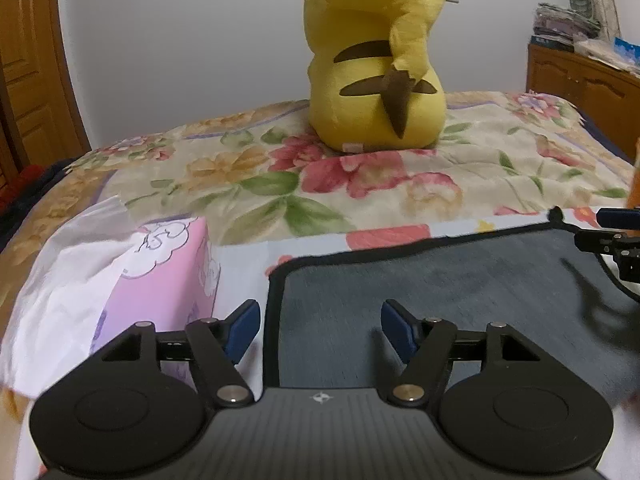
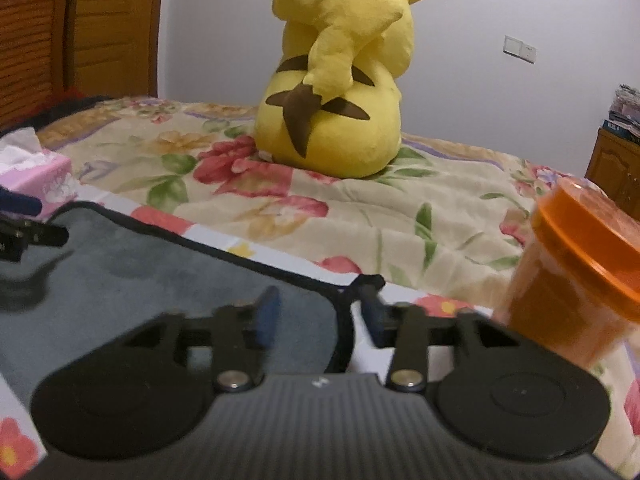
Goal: Fold towel
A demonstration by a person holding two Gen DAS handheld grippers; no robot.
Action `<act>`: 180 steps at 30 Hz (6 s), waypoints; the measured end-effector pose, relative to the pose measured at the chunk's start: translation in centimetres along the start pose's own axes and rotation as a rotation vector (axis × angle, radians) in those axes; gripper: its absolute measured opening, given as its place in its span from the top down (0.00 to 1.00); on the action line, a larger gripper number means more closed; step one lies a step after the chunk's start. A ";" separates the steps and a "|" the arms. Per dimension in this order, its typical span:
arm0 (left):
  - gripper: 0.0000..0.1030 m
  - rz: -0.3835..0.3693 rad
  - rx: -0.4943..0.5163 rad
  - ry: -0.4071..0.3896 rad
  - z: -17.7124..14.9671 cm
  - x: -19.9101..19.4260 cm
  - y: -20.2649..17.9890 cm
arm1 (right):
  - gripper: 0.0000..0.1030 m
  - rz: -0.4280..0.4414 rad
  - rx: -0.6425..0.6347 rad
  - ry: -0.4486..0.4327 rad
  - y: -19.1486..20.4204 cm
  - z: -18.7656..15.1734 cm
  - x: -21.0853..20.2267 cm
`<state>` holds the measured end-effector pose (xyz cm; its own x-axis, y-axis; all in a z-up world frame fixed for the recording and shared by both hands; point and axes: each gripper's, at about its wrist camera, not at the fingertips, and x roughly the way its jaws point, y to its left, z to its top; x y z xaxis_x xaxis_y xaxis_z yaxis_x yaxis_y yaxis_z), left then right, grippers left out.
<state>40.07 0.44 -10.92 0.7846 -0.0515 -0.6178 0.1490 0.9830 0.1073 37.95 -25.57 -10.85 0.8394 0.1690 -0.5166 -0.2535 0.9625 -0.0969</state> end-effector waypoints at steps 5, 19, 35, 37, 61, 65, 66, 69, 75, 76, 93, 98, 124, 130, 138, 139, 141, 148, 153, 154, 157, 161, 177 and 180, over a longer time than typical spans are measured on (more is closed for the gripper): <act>0.28 0.008 0.018 0.010 -0.6 -2.8 -0.2 | 0.50 0.020 0.054 0.016 0.0 -0.4 -2.9; 0.25 -0.014 -0.002 -0.041 0.1 -11.2 -1.1 | 0.16 0.000 0.133 0.015 0.3 -0.4 -10.1; 0.25 -0.027 0.002 -0.081 0.5 -17.9 -1.7 | 0.00 -0.055 0.169 -0.016 0.6 0.6 -15.5; 0.25 -0.028 0.005 -0.084 0.5 -18.5 -1.7 | 0.00 -0.058 0.176 -0.004 0.6 0.7 -15.9; 0.00 -0.044 0.003 -0.172 0.2 -31.6 -3.0 | 0.00 -0.049 0.156 -0.040 2.7 1.9 -26.0; 0.00 -0.035 0.009 -0.180 0.0 -33.7 -3.3 | 0.00 -0.049 0.152 -0.056 3.1 1.9 -27.9; 0.00 -0.035 0.009 -0.183 -0.1 -34.2 -3.4 | 0.00 -0.049 0.153 -0.058 3.2 1.9 -28.4; 0.00 -0.039 0.009 -0.185 -0.6 -35.6 -3.7 | 0.00 -0.050 0.158 -0.064 3.5 1.7 -29.6; 0.00 -0.030 -0.003 -0.197 -1.7 -37.8 -4.4 | 0.00 -0.052 0.157 -0.075 4.2 1.2 -31.6; 0.00 -0.029 -0.006 -0.198 -1.9 -38.1 -4.4 | 0.00 -0.054 0.154 -0.077 4.3 1.0 -31.8; 0.00 -0.041 -0.027 -0.154 -6.2 -39.4 -4.9 | 0.00 -0.068 0.184 -0.090 5.9 -2.8 -34.0; 0.00 -0.056 -0.037 -0.113 -8.1 -38.4 -5.1 | 0.00 -0.083 0.179 -0.079 6.0 -4.0 -33.8; 0.00 -0.011 -0.049 -0.035 -15.7 -35.7 -5.3 | 0.00 -0.088 0.165 -0.030 8.6 -9.1 -33.8; 0.00 -0.016 -0.071 -0.047 -16.2 -35.3 -4.9 | 0.00 -0.098 0.170 -0.028 8.5 -9.6 -33.5; 0.00 -0.008 -0.089 -0.075 -16.4 -35.2 -4.7 | 0.00 -0.108 0.178 -0.026 8.5 -9.8 -33.1; 0.00 -0.005 -0.088 -0.082 -16.4 -35.3 -4.7 | 0.00 -0.109 0.179 -0.031 8.5 -9.8 -33.2; 0.00 -0.001 -0.085 -0.096 -16.5 -35.5 -4.7 | 0.00 -0.112 0.181 -0.043 8.4 -9.9 -33.3; 0.00 0.003 -0.071 -0.158 -16.3 -36.5 -4.8 | 0.00 -0.114 0.202 -0.079 8.0 -9.9 -33.8; 0.00 0.008 -0.059 -0.187 -16.2 -37.0 -5.1 | 0.00 -0.120 0.219 -0.105 7.7 -9.9 -34.1; 0.00 0.010 -0.058 -0.191 -16.2 -37.0 -5.1 | 0.00 -0.120 0.220 -0.113 7.7 -9.9 -34.2; 0.00 0.015 -0.056 -0.205 -16.1 -37.2 -5.1 | 0.00 -0.123 0.220 -0.130 7.6 -9.9 -34.4; 0.00 0.017 -0.053 -0.220 -16.1 -37.5 -5.0 | 0.00 -0.129 0.220 -0.153 7.6 -9.9 -34.7; 0.00 0.032 -0.047 -0.277 -16.0 -38.3 -4.8 | 0.00 -0.160 0.246 -0.214 6.9 -10.0 -35.6; 0.00 0.033 -0.044 -0.275 -16.1 -38.3 -4.8 | 0.00 -0.163 0.251 -0.216 6.8 -10.1 -35.7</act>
<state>-0.39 0.51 -0.26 0.9232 -0.0596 -0.3798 0.0994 0.9913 0.0861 1.44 -27.17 -1.67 0.9480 0.0242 -0.3174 -0.0046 0.9981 0.0622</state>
